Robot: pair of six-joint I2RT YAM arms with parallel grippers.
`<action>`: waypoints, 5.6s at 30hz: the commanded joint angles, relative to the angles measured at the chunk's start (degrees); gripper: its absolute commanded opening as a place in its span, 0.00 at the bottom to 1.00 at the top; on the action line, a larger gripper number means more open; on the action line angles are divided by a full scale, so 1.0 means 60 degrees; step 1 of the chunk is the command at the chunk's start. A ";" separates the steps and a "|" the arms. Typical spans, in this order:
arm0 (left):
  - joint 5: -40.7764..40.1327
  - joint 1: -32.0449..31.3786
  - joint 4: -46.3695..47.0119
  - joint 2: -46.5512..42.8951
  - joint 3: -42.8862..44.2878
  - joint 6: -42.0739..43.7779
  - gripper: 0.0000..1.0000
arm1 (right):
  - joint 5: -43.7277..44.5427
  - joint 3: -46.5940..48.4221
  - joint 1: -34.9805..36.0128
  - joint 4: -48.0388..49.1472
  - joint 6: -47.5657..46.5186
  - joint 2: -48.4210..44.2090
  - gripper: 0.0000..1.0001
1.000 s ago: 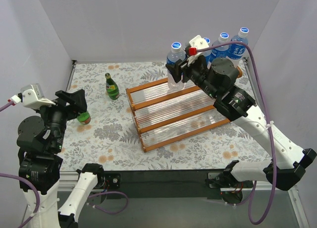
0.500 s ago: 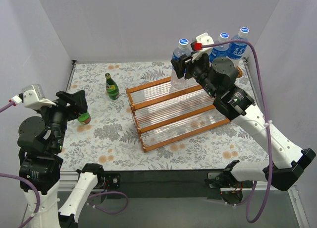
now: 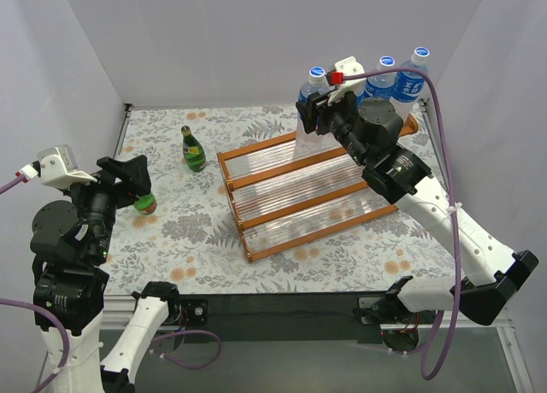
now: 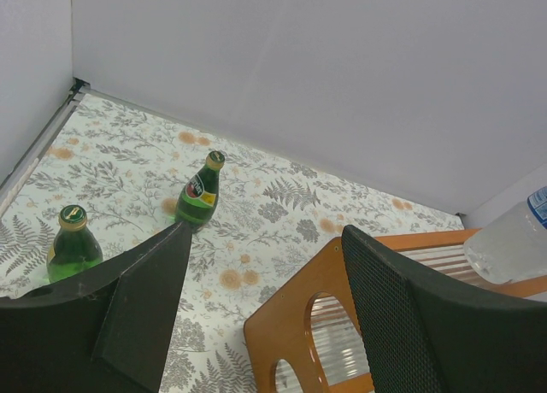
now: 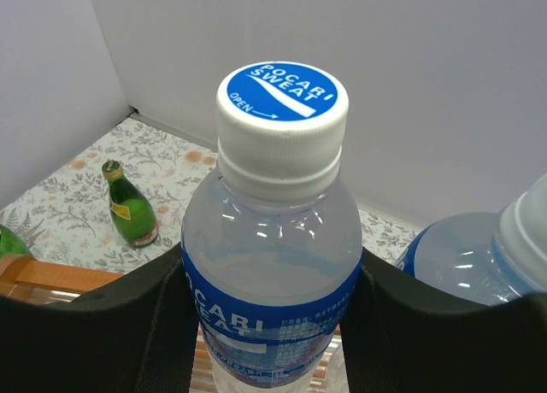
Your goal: Place and organize the beverage onto the shelf
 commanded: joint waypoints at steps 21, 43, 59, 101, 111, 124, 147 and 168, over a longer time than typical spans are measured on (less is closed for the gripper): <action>-0.0029 -0.0045 0.0068 -0.0019 0.0056 0.0209 0.70 | 0.0419 -0.0162 -0.0078 0.2338 -0.0051 -0.0420 0.01; 0.0176 -0.0031 0.0054 -0.0019 0.0071 -0.0011 0.70 | 0.0492 -0.0674 -0.0092 0.2338 -0.0168 -0.1007 0.01; 0.0220 -0.0031 0.0010 -0.0048 0.0100 -0.0055 0.70 | 0.0331 -0.0953 -0.0092 0.2338 -0.0139 -0.1051 0.71; 0.1245 -0.0031 0.0008 0.0860 -0.0133 0.0048 0.75 | -0.3770 0.0980 -0.0150 0.1724 -0.3536 -0.1929 0.90; 0.1304 -0.0031 0.0858 0.2060 -0.0925 0.0282 0.77 | -0.4400 -0.0292 -0.0648 0.0040 -0.4533 -0.3759 0.96; 0.2998 0.1166 0.2338 0.4724 -0.0969 0.0634 0.77 | -0.2746 -0.3398 -0.1410 -0.3080 -0.4022 -0.5958 0.98; 0.3897 0.1992 0.3833 0.9369 0.0070 0.2156 0.66 | -0.4635 -0.4674 -0.1718 -0.5089 -0.3010 -0.5065 0.96; 0.1276 0.0644 0.3789 1.1348 0.1418 0.3446 0.59 | -0.6026 -0.4249 -0.2978 -0.4767 -0.2893 -0.4127 0.94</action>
